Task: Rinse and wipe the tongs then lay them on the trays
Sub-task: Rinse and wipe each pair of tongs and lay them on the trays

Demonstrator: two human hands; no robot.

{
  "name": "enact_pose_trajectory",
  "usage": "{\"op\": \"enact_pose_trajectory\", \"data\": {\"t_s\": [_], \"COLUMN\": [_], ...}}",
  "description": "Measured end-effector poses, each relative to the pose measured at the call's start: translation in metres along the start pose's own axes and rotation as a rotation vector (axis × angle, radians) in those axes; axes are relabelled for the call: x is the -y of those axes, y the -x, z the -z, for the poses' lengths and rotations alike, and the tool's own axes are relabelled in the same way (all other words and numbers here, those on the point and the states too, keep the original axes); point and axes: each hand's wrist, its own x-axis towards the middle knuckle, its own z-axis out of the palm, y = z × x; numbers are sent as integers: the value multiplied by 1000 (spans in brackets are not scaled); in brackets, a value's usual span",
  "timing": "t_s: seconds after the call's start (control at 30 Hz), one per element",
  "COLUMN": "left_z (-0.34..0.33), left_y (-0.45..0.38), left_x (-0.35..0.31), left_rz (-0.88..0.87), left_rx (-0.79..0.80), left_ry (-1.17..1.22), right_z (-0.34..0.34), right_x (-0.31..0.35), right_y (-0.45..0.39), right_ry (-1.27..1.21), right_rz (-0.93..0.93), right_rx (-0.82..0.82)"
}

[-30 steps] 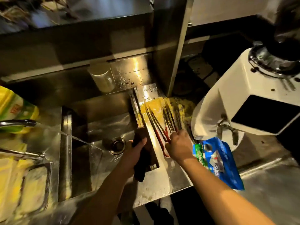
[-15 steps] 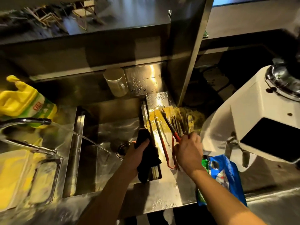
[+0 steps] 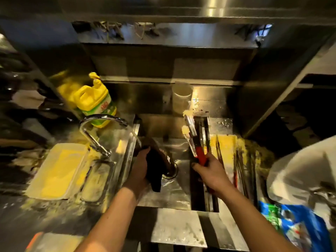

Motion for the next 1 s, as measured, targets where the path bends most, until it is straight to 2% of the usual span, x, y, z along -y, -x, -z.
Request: {"op": "enact_pose_trajectory", "data": {"t_s": [0.07, 0.17, 0.23, 0.33, 0.4, 0.5, 0.6, 0.7, 0.87, 1.0], "left_z": [13, 30, 44, 50, 43, 30, 25, 21, 5, 3], "left_y": [0, -6, -15, -29, -38, -63, -86, -94, -98, -104], "left_x": [-19, -43, -54, -65, -67, -72, -82, -75, -56, -66], "left_rz": [-46, -55, -40, -32, -24, -141, -157, -80, 128, 98], "left_rx": [7, -90, -130, -80, -63, -267, -364, -357, -335, -445], "left_ry": [36, 64, 98, 81, 30, -188, -323, -298, -371, -464], "right_z": [-22, -53, -70, -89, -98, -109, -105, -94, -96, -91], "right_x": [7, 18, 27, 37, 45, 55, 54, 55, 59, 53], "right_y": [-1, 2, 4, 4, 5, 8, 14, 12, 4, 5], "right_ry": [-211, -382, -408, -351, -299, -354, -357, -263, -278, -223], "right_rz": [-80, -180, -229, -260, -270, -292, -302, -288, -295, -293], "right_rx": [141, 303, 353, 417, 436, 455, 495, 473, 411, 417]}}
